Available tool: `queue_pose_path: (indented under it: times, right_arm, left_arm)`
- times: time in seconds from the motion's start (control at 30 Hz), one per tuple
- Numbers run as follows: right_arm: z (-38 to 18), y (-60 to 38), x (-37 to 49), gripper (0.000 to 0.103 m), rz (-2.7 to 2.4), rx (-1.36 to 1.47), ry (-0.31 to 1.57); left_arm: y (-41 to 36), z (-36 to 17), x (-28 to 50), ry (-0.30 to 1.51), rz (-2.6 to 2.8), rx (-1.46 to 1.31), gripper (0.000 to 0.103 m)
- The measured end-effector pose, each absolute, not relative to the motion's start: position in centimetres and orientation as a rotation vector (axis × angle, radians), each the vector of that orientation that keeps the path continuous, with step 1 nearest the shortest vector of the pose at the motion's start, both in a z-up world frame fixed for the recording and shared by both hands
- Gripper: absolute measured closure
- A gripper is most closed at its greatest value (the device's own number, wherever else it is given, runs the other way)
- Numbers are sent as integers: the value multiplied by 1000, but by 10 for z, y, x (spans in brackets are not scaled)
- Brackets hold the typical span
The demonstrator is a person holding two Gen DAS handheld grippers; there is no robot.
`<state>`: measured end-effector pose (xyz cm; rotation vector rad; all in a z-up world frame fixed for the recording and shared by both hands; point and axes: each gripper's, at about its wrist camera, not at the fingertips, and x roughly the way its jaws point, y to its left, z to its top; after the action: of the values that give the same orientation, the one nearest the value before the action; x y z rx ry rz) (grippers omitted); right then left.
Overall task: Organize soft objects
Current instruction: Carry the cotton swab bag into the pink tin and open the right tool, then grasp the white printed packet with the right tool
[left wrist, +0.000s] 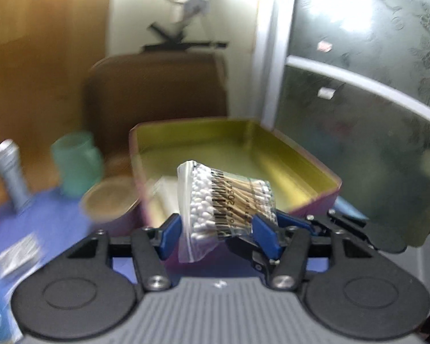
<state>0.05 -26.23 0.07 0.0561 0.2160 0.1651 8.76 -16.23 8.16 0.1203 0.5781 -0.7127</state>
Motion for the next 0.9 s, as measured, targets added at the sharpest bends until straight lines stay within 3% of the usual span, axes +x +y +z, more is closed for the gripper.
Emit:
queue_pose_path:
  times: [0.1,0.17,0.27,0.3,0.6,0.83,0.9]
  right_arm:
    - [4,-289,14,58,30,56,200]
    - [1,-303,25,55,-68,43,217]
    - [-11,-322,40,36,-229,20,252]
    - [-14,-329,38,34,-248,34,246]
    - [1,-313,9,37,-70,191,134]
    - [-2,-205,36,38,344,42,299]
    - [-10,-177,53,32,445,-8,399]
  left_arm:
    - [-193,76,110,567,-692,115,28]
    - [-202,69,119,583,-658,100,27]
    - [-192,60,124,608,-658,61,27]
    - [-184,58,122,604,-652,56,27]
    - [-53,33,77,575,-570,-14,26]
    - [66,4,59,650,-371,-157,26]
    - [88,-1,59,658,-331,-216,26]
